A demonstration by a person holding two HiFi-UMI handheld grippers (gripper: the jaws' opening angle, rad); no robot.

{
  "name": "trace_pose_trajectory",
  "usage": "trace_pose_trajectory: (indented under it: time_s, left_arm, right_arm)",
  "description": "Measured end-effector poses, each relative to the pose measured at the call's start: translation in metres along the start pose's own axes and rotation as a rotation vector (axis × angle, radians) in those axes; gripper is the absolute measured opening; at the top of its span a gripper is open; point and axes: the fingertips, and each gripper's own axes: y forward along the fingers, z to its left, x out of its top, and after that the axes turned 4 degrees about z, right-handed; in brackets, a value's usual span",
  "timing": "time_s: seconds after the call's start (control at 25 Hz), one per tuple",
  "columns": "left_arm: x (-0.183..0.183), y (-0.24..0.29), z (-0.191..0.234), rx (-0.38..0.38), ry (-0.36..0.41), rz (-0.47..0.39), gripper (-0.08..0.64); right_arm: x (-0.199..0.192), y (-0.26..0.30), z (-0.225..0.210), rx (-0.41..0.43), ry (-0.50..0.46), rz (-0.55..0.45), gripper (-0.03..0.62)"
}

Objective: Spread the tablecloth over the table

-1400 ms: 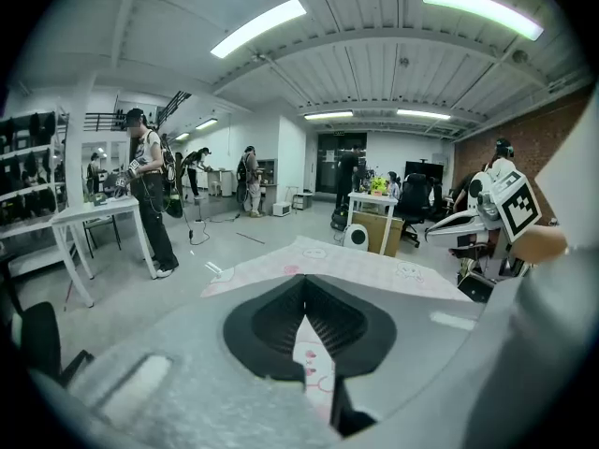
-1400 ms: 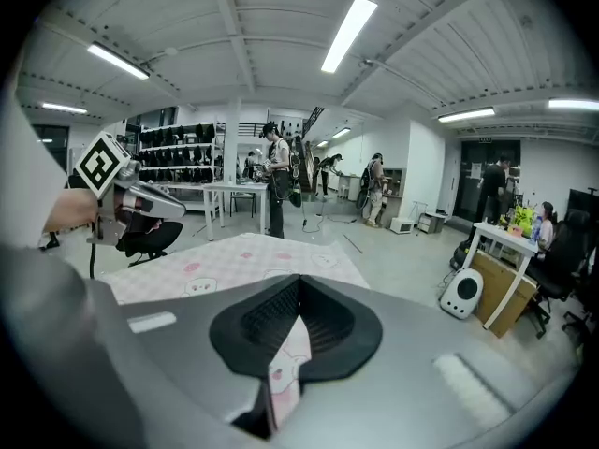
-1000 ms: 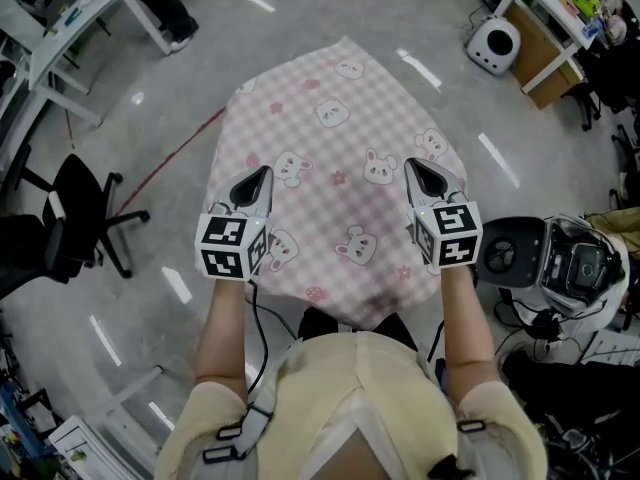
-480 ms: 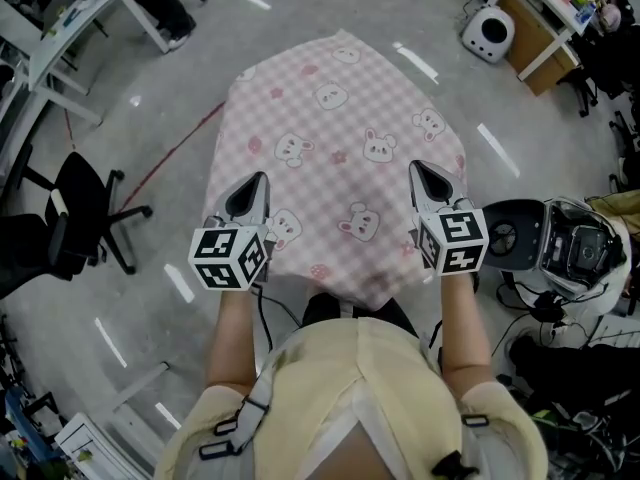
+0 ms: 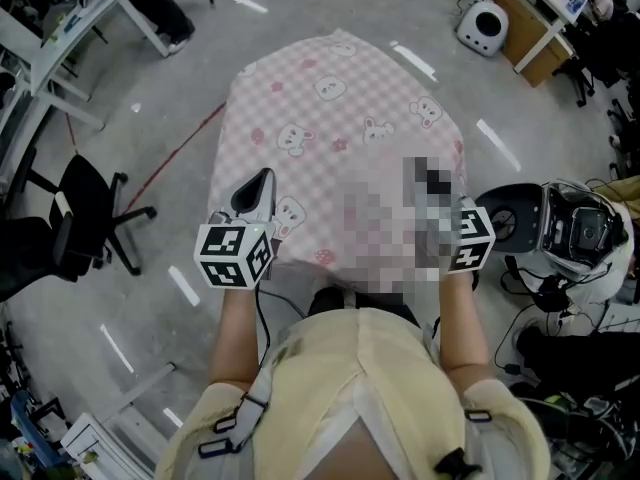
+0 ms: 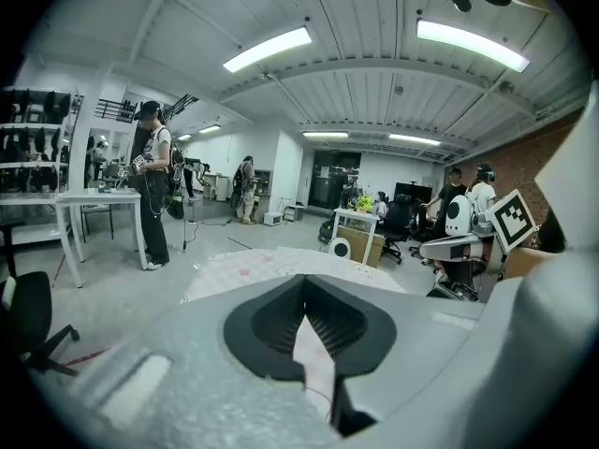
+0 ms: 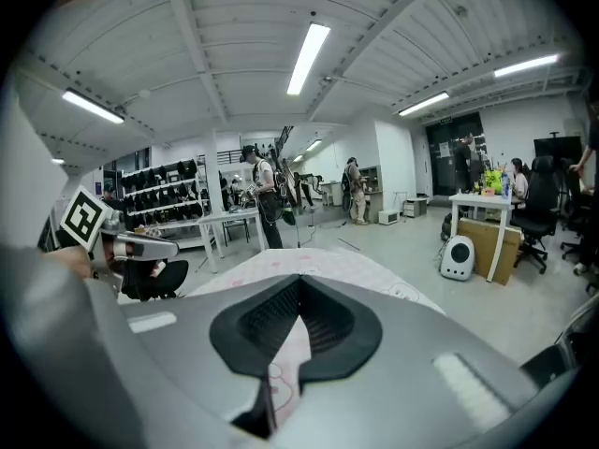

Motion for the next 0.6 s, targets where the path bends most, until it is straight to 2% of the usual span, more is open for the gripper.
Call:
trace_pose_trajectory:
  time_s: [0.16, 0.32, 0.6]
  left_arm:
    - [-0.0049, -0.0042, -0.0021, -0.006, 0.009, 0.008, 0.005]
    - [-0.0062, -0.0084, -0.0028, -0.007, 0.008, 0.01, 0.005]
    - [-0.0085, -0.0051, -0.0104, -0.019, 0.015, 0.023, 0.006]
  right_arm:
    - [-0.0015, -0.004, 0.006, 0.008, 0.044, -0.012, 0.004]
    - [-0.0018, -0.0046, 0.0089, 0.001, 0.044, -0.008, 0.004]
    - [0.0006, -0.0035, 0.0096, 0.041, 0.07, -0.017, 0.005]
